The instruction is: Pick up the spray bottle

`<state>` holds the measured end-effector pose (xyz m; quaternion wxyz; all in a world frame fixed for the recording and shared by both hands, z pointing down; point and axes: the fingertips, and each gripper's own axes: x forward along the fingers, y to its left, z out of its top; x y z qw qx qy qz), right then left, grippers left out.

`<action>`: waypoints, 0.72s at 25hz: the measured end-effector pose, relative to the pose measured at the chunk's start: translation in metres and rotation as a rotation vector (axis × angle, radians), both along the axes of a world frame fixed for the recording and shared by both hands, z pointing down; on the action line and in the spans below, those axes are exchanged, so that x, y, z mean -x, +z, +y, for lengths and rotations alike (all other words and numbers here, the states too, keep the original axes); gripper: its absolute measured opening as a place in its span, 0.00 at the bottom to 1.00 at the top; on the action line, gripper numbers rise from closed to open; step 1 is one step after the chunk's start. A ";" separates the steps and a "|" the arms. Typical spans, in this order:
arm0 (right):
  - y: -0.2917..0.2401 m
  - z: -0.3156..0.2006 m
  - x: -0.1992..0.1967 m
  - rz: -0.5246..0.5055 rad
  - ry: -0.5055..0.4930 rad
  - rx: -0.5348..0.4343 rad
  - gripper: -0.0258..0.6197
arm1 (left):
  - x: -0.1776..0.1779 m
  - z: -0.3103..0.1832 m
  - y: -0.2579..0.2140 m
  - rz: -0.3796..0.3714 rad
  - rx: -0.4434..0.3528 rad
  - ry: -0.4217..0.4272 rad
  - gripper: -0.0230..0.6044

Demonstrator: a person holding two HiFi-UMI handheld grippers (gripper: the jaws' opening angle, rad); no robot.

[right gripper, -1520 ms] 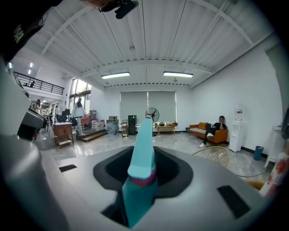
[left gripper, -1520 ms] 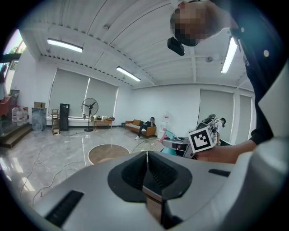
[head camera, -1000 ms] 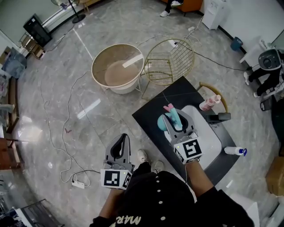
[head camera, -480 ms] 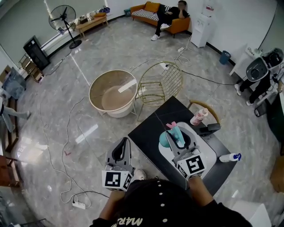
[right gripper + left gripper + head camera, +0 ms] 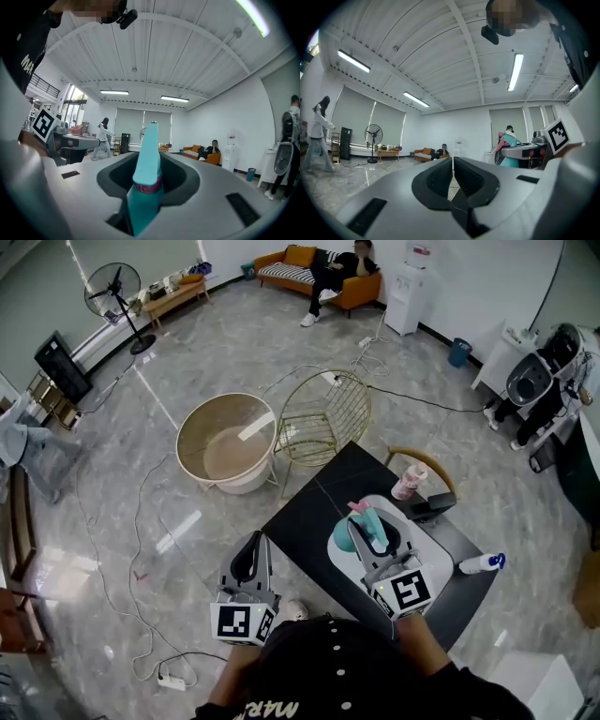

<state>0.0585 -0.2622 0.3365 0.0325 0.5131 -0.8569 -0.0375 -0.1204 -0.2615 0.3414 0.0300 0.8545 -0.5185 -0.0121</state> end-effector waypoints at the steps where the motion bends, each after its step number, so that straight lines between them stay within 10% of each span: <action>1: 0.000 0.001 0.001 0.000 0.001 -0.002 0.23 | 0.000 0.001 0.000 -0.001 0.000 0.001 0.07; 18: 0.001 0.008 0.013 0.000 -0.019 0.003 0.22 | 0.004 0.012 -0.001 -0.003 0.002 -0.002 0.07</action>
